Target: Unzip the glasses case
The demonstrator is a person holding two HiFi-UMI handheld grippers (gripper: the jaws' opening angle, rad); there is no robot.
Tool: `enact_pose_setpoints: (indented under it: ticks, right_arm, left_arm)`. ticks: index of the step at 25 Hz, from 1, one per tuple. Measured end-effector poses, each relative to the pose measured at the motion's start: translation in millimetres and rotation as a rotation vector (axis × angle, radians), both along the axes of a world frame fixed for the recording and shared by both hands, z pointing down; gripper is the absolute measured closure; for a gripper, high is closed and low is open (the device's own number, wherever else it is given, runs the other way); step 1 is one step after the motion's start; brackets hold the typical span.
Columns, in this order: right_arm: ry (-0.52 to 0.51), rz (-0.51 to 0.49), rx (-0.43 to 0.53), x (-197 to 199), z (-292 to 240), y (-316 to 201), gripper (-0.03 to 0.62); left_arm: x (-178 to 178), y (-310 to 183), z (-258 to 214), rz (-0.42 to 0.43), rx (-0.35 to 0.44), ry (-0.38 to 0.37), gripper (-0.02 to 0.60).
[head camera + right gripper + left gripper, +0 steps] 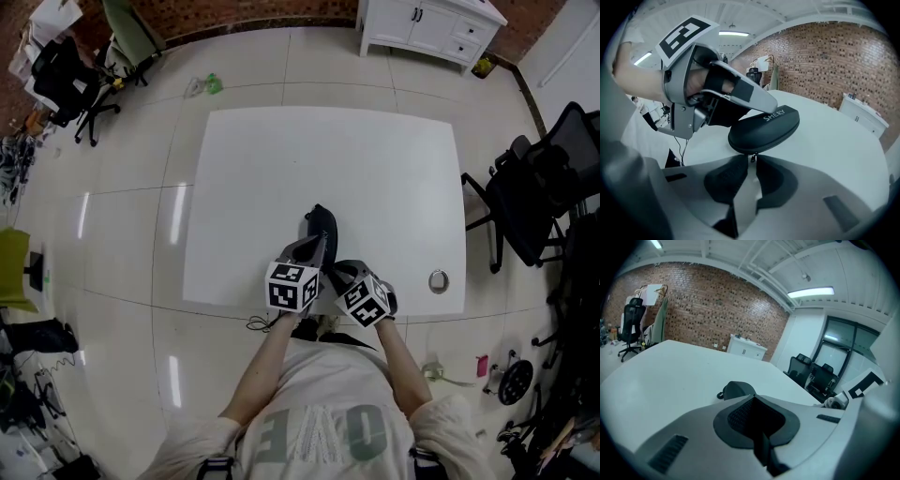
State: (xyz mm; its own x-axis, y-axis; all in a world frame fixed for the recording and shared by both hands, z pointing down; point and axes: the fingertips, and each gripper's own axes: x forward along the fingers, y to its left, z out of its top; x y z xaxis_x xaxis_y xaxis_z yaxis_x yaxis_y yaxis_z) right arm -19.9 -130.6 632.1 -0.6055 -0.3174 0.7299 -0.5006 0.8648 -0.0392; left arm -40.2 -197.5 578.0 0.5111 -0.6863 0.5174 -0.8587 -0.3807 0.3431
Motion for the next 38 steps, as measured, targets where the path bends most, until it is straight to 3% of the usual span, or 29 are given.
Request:
enact_pose_setpoints:
  ticks: [4, 9, 16, 28, 32, 35, 38]
  right_arm:
    - [-0.016, 0.065, 0.01, 0.4, 0.4, 0.3, 0.565]
    - [0.077, 0.085, 0.074, 11.9, -1.8, -5.3, 0.594]
    - [0.119, 0.102, 0.114, 14.9, -2.4, -13.0, 0.594]
    - [0.16, 0.08, 0.16, 21.3, -1.8, -88.0, 0.594]
    - [0.161, 0.083, 0.158, 16.6, -2.4, -101.7, 0.594]
    - [0.155, 0.077, 0.156, 11.9, -2.3, -97.3, 0.594]
    - [0.15, 0.073, 0.155, 11.3, -3.1, -97.5, 0.594]
  left_arm:
    - [-1.3, 0.2, 0.6, 0.001, -0.001, 0.01, 0.589]
    - [-0.6, 1.6, -1.0, 0.004, 0.002, 0.015, 0.589]
    - [-0.9, 0.1, 0.1, 0.016, 0.003, 0.018, 0.589]
    - [2.3, -0.9, 0.9, 0.029, -0.007, 0.033, 0.589]
    - [-0.6, -2.0, -1.8, 0.026, -0.044, 0.047, 0.589]
    - [2.0, 16.9, -16.1, 0.022, -0.076, 0.117, 0.589]
    - [22.0, 47.9, -15.1, 0.061, -0.165, 0.204, 0.589]
